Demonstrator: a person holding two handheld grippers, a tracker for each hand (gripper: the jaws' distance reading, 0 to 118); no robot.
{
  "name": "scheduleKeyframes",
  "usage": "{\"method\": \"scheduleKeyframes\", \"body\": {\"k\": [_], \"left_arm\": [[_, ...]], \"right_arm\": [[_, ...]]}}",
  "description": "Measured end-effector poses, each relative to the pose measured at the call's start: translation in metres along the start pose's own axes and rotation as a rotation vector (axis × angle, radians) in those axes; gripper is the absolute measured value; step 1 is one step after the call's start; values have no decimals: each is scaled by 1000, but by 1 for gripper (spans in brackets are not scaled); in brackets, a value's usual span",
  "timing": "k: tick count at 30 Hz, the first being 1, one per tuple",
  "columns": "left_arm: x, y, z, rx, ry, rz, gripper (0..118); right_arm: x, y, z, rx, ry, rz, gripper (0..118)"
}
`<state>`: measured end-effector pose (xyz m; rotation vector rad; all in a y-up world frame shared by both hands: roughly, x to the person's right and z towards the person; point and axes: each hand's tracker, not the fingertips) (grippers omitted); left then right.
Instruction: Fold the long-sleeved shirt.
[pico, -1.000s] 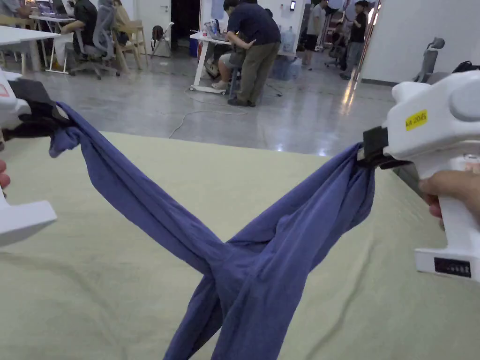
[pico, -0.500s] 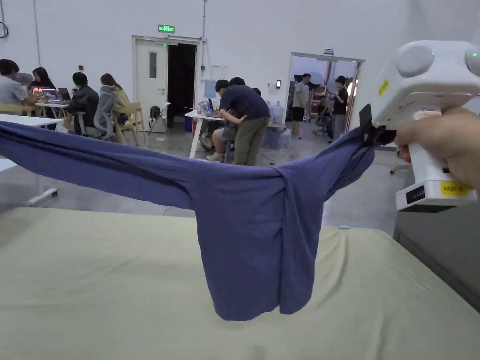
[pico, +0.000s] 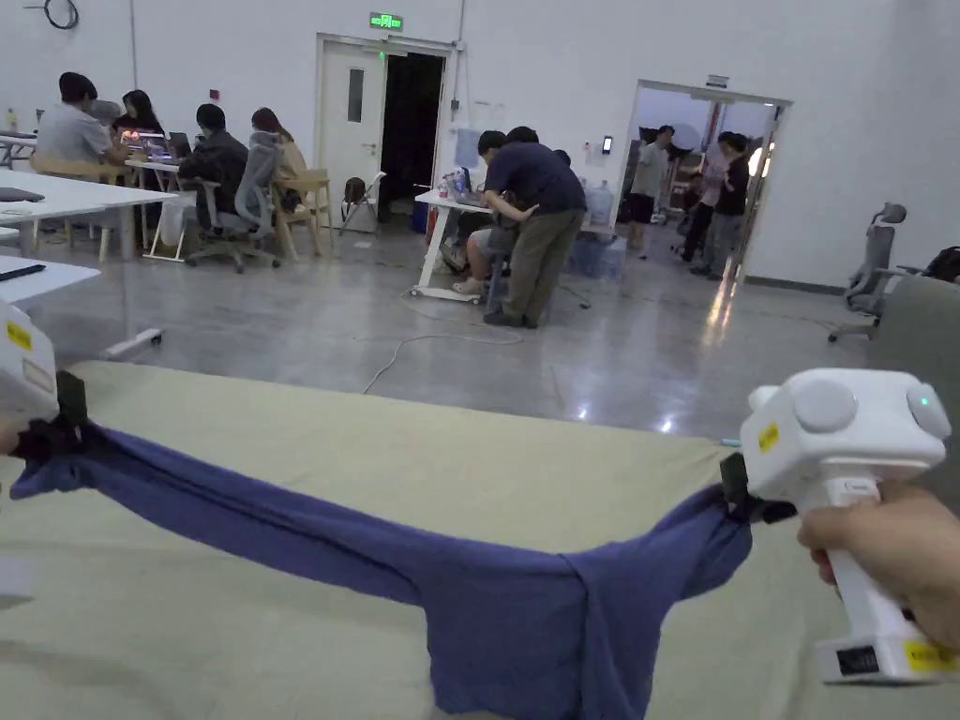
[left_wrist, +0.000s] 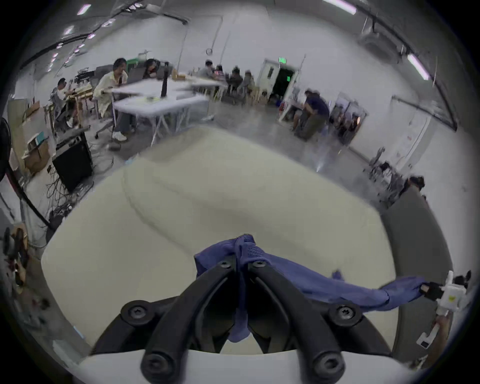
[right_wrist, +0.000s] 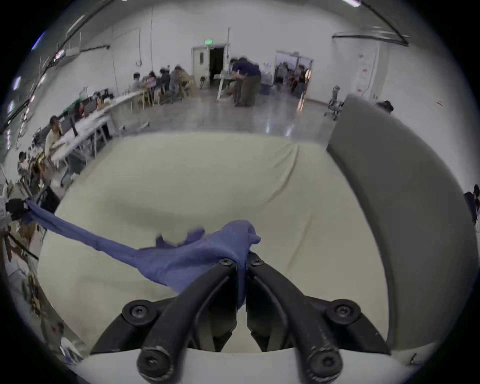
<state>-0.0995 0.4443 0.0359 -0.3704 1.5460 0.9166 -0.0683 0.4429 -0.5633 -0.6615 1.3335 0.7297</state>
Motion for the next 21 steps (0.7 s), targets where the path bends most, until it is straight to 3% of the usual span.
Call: {"method": "scheduleKeyframes", "body": {"k": [4, 6, 10, 14, 21], "left_arm": [[-48, -83, -26, -169, -11, 45, 0], [-71, -125, -21, -188, 27, 4, 0], [-107, -194, 7, -303, 61, -83, 0], [-125, -253, 29, -390, 48, -93, 0], [-135, -320, 8, -521, 94, -159, 0]], "right_arm": [[9, -94, -53, -138, 22, -6, 1], [13, -145, -56, -175, 51, -12, 1], [19, -223, -29, -206, 113, -32, 1], [12, -286, 4, -215, 127, 12, 1], [3, -362, 2, -300, 125, 30, 1]]}}
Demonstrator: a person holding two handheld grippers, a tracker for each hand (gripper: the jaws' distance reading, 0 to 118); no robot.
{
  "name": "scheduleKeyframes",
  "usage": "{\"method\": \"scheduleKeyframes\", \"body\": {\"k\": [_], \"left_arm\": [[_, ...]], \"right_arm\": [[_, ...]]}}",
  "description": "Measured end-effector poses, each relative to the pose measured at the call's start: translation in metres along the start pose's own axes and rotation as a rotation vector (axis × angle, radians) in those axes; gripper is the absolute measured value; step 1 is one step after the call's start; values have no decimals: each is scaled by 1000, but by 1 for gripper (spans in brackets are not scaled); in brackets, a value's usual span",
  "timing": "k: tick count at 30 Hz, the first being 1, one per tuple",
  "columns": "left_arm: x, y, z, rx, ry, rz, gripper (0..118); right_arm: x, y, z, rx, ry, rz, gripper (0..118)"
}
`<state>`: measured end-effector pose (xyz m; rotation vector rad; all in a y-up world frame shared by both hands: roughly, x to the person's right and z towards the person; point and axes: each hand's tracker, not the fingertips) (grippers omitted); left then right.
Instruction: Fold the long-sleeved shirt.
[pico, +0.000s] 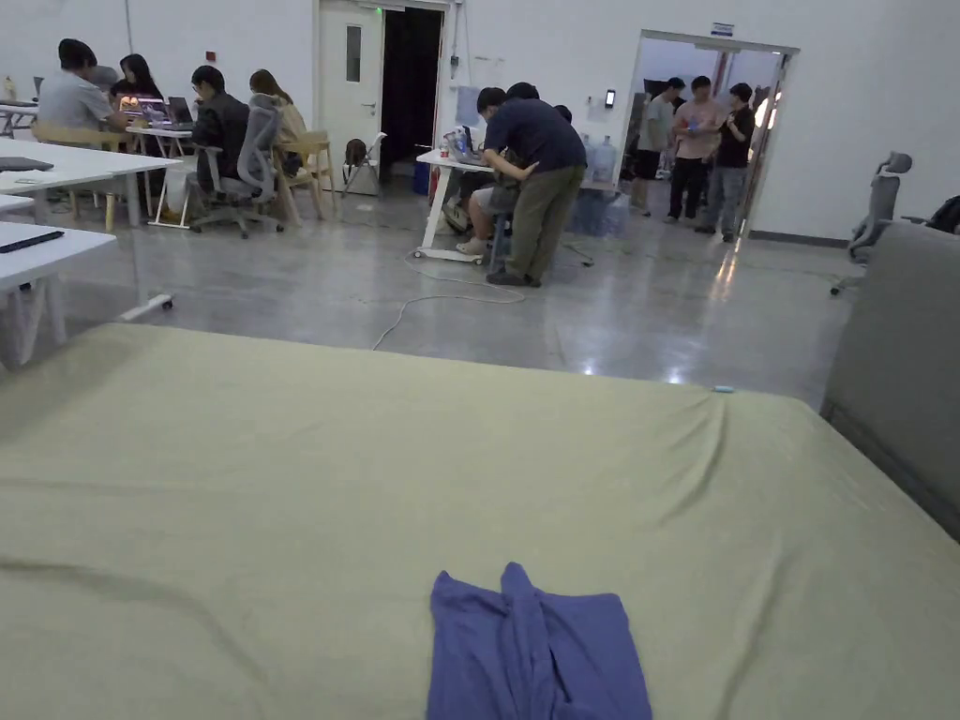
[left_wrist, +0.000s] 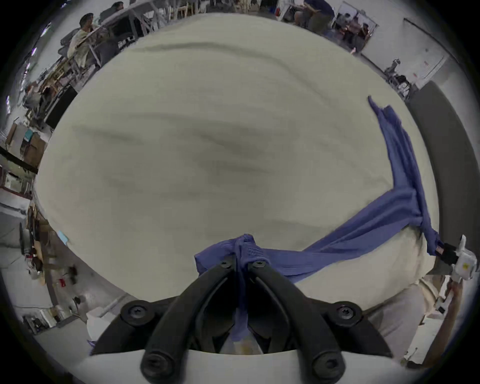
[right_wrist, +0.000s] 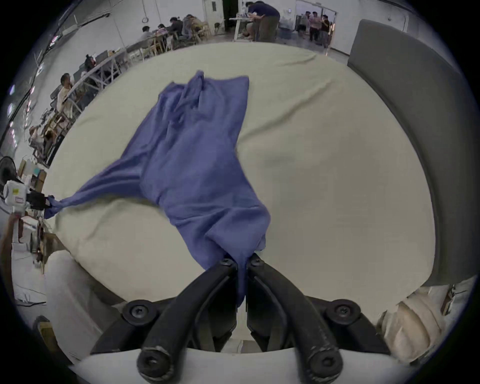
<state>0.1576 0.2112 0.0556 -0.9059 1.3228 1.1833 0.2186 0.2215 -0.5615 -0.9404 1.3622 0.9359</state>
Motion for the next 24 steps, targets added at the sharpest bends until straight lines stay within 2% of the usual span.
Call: {"method": "scheduleKeyframes", "body": {"k": [4, 6, 9, 10, 11, 12, 13, 14, 16, 18, 20, 21, 22, 23, 24], "left_arm": [[7, -6, -35, -53, 42, -25, 0], [9, -7, -34, -23, 49, -10, 0], [11, -5, -29, -30, 54, -8, 3], [9, -6, -24, -30, 55, -13, 16], [7, -6, -15, -11, 39, 3, 40], [7, -5, 0, 24, -12, 47, 73], [8, -5, 16, 59, -52, 75, 104], [9, -5, 33, 116, -102, 80, 111], [15, -9, 68, 268, -192, 74, 111], [26, -15, 84, 362, -219, 48, 111], [41, -22, 85, 332, -210, 31, 110], [51, -25, 79, 262, -215, -2, 102], [60, -28, 70, 152, -225, -48, 57], [73, -35, 60, 110, -208, -85, 2], [86, -41, 51, 118, -185, -113, 0]], "right_arm": [[-5, -12, -33, -73, -32, -18, 1], [-4, -16, -50, -111, -16, -27, 2], [-2, -14, -57, -107, -18, -46, 18], [0, -11, -55, -107, -21, -53, 28], [2, -6, -50, -117, -29, -62, 51], [5, -2, -43, -145, -78, -47, 79], [7, 0, -32, -152, -106, -18, 101], [9, 1, -15, -136, -116, 21, 102], [13, 4, 26, -23, -97, 14, 102], [14, 3, 64, 77, -57, -3, 102], [12, -3, 85, 148, -33, -29, 102], [9, -7, 88, 167, -19, -37, 102], [6, -11, 90, 163, -10, -50, 92], [2, -16, 85, 149, 19, -54, 64], [-3, -22, 79, 152, 48, -42, 16]]}}
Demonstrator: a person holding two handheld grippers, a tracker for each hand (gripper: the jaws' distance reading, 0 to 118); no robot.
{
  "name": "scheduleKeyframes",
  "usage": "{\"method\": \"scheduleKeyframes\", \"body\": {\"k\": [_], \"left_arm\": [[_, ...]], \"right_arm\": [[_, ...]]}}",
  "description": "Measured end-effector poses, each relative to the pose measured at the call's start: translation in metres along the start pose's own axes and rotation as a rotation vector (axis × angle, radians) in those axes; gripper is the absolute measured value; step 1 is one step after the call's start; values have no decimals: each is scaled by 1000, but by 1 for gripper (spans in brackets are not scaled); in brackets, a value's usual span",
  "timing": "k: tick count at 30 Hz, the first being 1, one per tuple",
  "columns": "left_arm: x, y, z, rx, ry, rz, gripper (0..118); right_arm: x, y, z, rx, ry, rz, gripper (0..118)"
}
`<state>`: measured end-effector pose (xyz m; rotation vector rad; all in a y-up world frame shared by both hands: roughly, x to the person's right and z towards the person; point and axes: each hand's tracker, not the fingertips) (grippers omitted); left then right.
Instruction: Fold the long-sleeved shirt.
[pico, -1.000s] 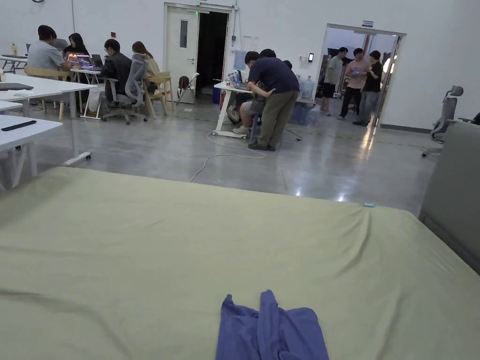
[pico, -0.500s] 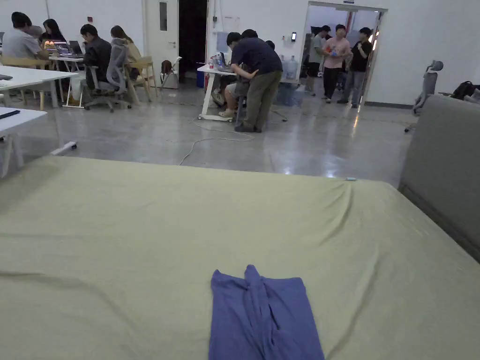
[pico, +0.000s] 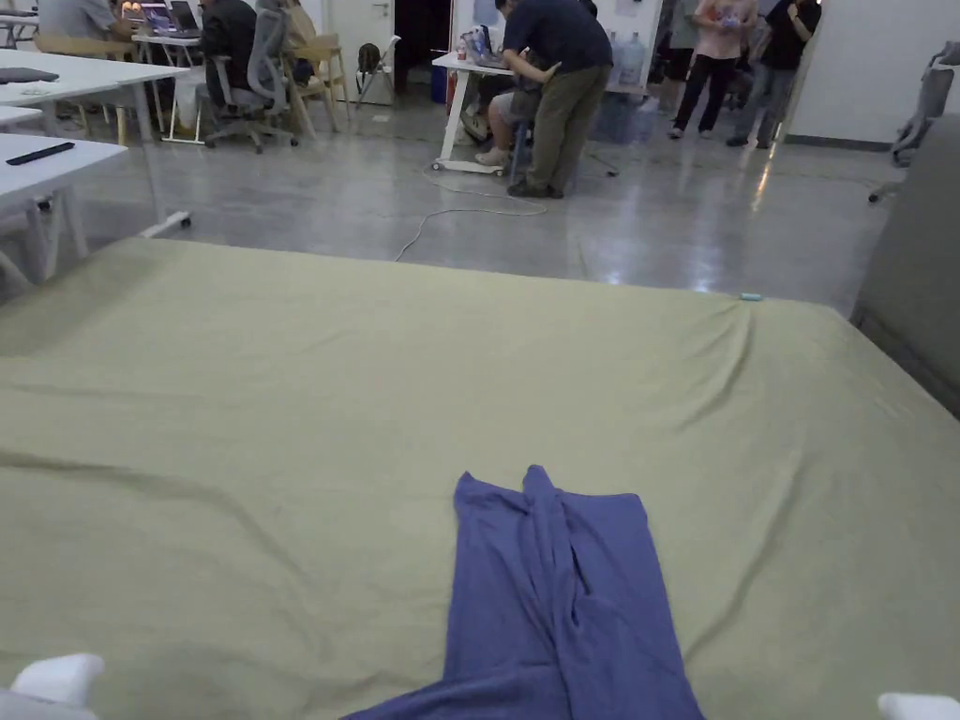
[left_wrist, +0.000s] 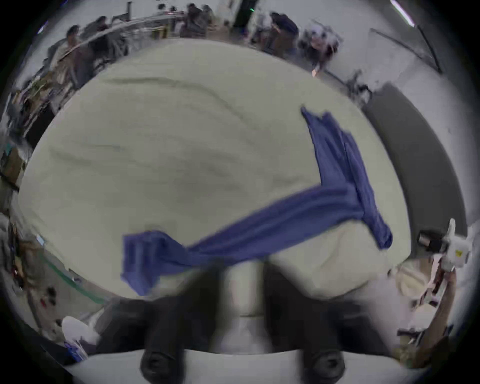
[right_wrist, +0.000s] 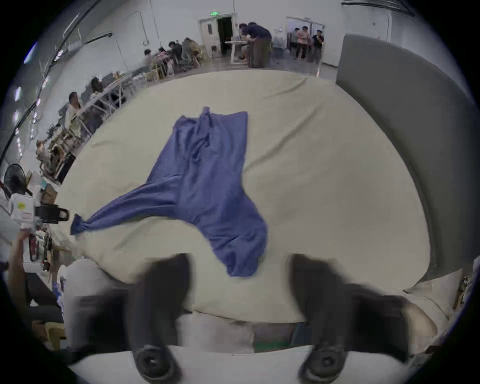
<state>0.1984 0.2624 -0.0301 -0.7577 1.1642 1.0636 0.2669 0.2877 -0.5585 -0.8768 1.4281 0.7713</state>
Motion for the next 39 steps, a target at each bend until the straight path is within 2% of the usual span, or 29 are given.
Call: {"method": "scheduleKeyframes", "body": {"k": [1, 3, 4, 6, 8, 9, 10, 11, 12, 15, 19, 20, 22, 23, 24, 25, 26, 27, 28, 29, 30, 31, 32, 35, 36, 37, 38, 39], "left_arm": [[11, -5, -12, -15, 14, -36, 0], [25, 3, -32, -72, -44, -78, 0], [32, 13, -36, -60, -122, -44, 0], [48, 49, -55, -25, -213, 2, 0], [74, 92, -72, 38, -220, -53, 4], [88, 117, -84, 99, -187, -94, 33], [108, 141, -99, 127, -162, -117, 96], [122, 172, -121, 124, -152, -129, 118], [132, 197, -136, 210, -131, -138, 118], [174, 270, -205, 134, -109, -141, 118], [204, 330, -290, 86, 3, -149, 116], [207, 336, -309, 63, 25, -158, 112], [211, 335, -330, 26, 76, -159, 88], [216, 332, -342, -3, 111, -189, 87], [219, 324, -338, 44, 139, -275, 83], [225, 321, -332, 89, 170, -296, 65], [228, 318, -325, 85, 178, -313, 42], [231, 316, -320, 89, 194, -330, 10], [231, 315, -314, 97, 175, -321, 0], [227, 318, -306, 101, 84, -287, 0], [223, 320, -293, 119, 102, -232, 0], [219, 322, -285, 127, 78, -210, 0], [215, 324, -278, 128, 37, -201, 0], [202, 331, -251, 107, -12, -121, 0], [199, 331, -241, 110, -25, -106, 0], [197, 329, -230, 127, -48, -99, 0], [196, 327, -214, 131, -55, -109, 0], [196, 323, -202, 139, -48, -124, 0]], "right_arm": [[-6, -4, -6, -3, -2, 8, 0], [-15, -15, -24, -60, -28, -28, 0], [-18, -16, -31, -50, 1, -9, 0], [-23, -16, -42, -45, 91, -40, 0], [-26, -13, -51, -43, 120, -56, 0], [-25, -6, -50, -40, 115, -57, 0], [-25, -4, -54, -36, 114, -60, 0], [-25, -2, -59, -33, 113, -63, 0], [-23, 0, -60, -31, 109, -66, 0], [-15, 2, -70, -29, 97, -88, 0], [-1, -2, -80, -57, 94, -122, 0], [2, -4, -84, -66, 94, -131, 0], [10, -9, -88, -88, 84, -147, 0], [13, -10, -92, -98, 80, -150, 0], [15, -10, -96, -111, 74, -149, 0], [17, -12, -95, -120, 68, -148, 7], [19, -11, -98, -122, 63, -149, 39], [21, -8, -102, -128, 56, -147, 83], [22, -4, -106, -134, 37, -144, 118], [23, -3, -109, -134, -9, -139, 116], [26, -2, -108, -101, -62, -110, 116], [23, 4, -112, -50, -21, -95, 116], [22, 9, -118, -57, -46, -80, 116], [15, 15, -137, -198, -48, -27, 113], [12, 13, -143, -179, -37, -3, 96], [11, 10, -152, -171, -36, 6, 48], [11, 10, -152, -155, 49, -57, 15], [11, 12, -146, -165, 110, -144, 4]]}}
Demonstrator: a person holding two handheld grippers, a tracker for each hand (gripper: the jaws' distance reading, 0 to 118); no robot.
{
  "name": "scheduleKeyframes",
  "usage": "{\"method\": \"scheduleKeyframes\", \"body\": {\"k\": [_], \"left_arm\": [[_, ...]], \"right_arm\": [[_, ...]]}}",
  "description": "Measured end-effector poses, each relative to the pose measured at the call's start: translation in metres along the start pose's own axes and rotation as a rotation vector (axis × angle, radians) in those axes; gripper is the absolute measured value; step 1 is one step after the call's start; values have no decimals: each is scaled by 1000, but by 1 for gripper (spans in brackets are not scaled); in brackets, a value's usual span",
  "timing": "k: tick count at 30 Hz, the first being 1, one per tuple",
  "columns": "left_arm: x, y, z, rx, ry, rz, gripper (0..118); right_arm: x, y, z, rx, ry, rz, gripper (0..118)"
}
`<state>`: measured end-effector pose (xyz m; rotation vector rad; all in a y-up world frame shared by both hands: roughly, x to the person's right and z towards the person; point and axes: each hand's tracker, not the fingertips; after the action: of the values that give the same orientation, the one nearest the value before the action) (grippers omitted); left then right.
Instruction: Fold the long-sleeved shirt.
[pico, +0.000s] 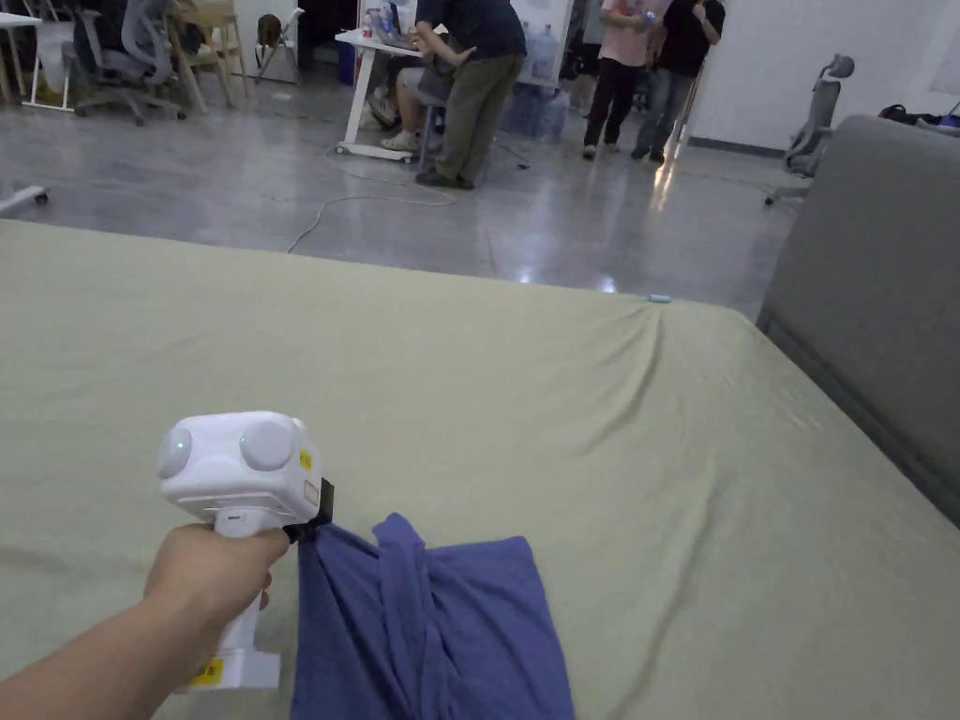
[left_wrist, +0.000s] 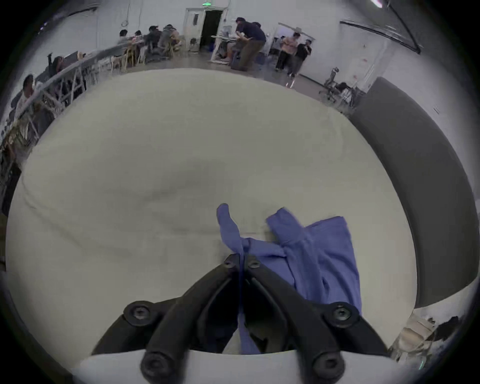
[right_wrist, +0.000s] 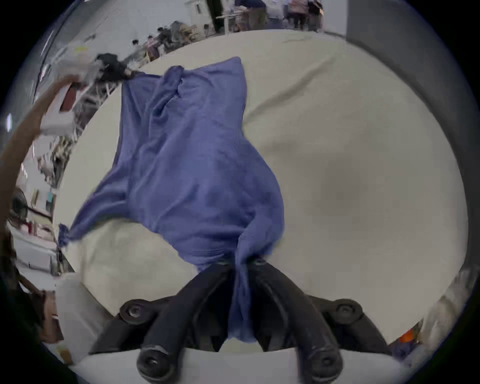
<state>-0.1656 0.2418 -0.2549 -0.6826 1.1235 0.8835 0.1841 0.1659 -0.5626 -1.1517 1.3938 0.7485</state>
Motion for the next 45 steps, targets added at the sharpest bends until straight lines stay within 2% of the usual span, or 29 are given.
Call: {"method": "scheduleKeyframes", "body": {"k": [1, 2, 3, 7, 14, 17, 19, 21, 24, 27, 30, 32, 35, 40, 45], "left_arm": [[0, -2, 12, 13, 4, -13, 0], [0, -5, 29, 21, -4, -19, 0], [-2, -7, 46, 33, -25, -13, 0], [-10, -10, 126, 77, -91, 8, 0], [-27, 13, 286, 292, -26, 4, 0], [-40, 32, 350, 373, -3, 56, 0], [-50, 47, 386, 427, 0, 84, 0], [-54, 62, 422, 477, 9, 97, 0], [-53, 85, 458, 536, 9, 97, 0], [-47, 110, 474, 573, 50, 61, 0], [-47, 135, 479, 593, 71, 75, 0], [-52, 152, 476, 610, 50, 124, 0], [-58, 174, 466, 618, 26, 161, 0], [-65, 205, 453, 647, -13, 223, 0], [-76, 207, 421, 654, -16, 211, 0]], "right_arm": [[-5, 1, 6, -6, -46, -9, 4], [-8, -2, 20, 47, -114, 48, 4], [-13, -3, 39, 128, -101, 77, 3], [-12, 16, 121, 302, 66, 2, 3], [-17, 114, 260, 536, 148, -26, 3], [-22, 167, 311, 557, 205, -93, 3], [-26, 200, 340, 576, 211, -107, 3], [-34, 235, 367, 586, 225, -171, 3], [-63, 273, 402, 596, 248, -165, 3], [-92, 308, 425, 626, 172, -105, 3], [-103, 343, 437, 660, 161, -167, 3], [-108, 361, 439, 671, 162, -167, 3], [-110, 385, 435, 678, 197, -159, 3], [-116, 412, 428, 727, 131, -121, 3], [-101, 422, 398, 752, 134, -129, 3]]}}
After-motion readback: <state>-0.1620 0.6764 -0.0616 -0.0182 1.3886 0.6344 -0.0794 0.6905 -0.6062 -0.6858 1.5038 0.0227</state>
